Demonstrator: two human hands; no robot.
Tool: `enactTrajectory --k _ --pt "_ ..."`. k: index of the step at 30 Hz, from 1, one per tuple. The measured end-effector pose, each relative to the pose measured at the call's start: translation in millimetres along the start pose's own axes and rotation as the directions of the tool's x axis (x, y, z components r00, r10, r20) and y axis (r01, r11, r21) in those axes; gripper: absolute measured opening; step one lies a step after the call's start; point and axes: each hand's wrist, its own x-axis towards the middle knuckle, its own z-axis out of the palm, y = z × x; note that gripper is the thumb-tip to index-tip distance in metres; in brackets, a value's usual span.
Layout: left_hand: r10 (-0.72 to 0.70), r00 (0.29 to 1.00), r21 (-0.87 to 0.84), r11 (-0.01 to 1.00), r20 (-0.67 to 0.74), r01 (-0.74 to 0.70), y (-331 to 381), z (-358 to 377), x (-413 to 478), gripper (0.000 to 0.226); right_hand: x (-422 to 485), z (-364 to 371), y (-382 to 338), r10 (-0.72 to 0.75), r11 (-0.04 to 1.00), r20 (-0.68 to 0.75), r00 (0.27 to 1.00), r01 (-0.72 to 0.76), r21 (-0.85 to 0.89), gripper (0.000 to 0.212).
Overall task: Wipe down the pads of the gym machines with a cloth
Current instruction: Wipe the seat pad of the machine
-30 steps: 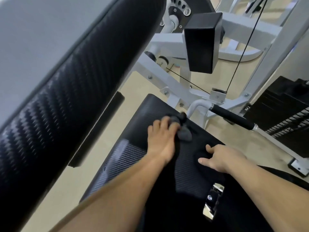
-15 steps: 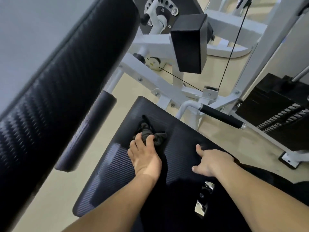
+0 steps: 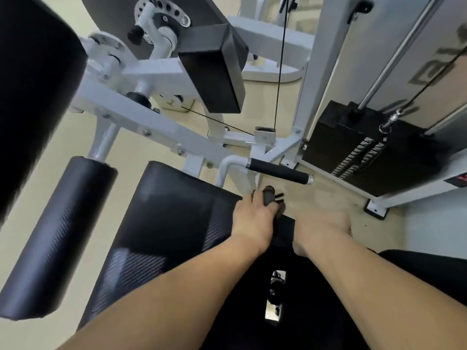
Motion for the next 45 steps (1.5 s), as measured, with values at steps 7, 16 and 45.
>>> enactTrajectory --k 7,16,45 --pt "0.344 0.873 -0.122 0.939 0.345 -0.322 30 -6 61 0.045 -7 4 9 0.007 0.975 -0.142 0.990 0.024 0.219 0.027" --pt "-0.169 0.985 0.217 0.963 0.028 0.159 -61 -42 21 0.046 -5 13 4 -0.052 0.986 -0.307 0.950 0.098 0.135 0.002" --pt "-0.432 0.901 -0.068 0.899 0.040 0.433 -158 56 -366 0.053 -254 235 -132 -0.025 0.409 -0.208 0.978 0.200 0.890 0.031"
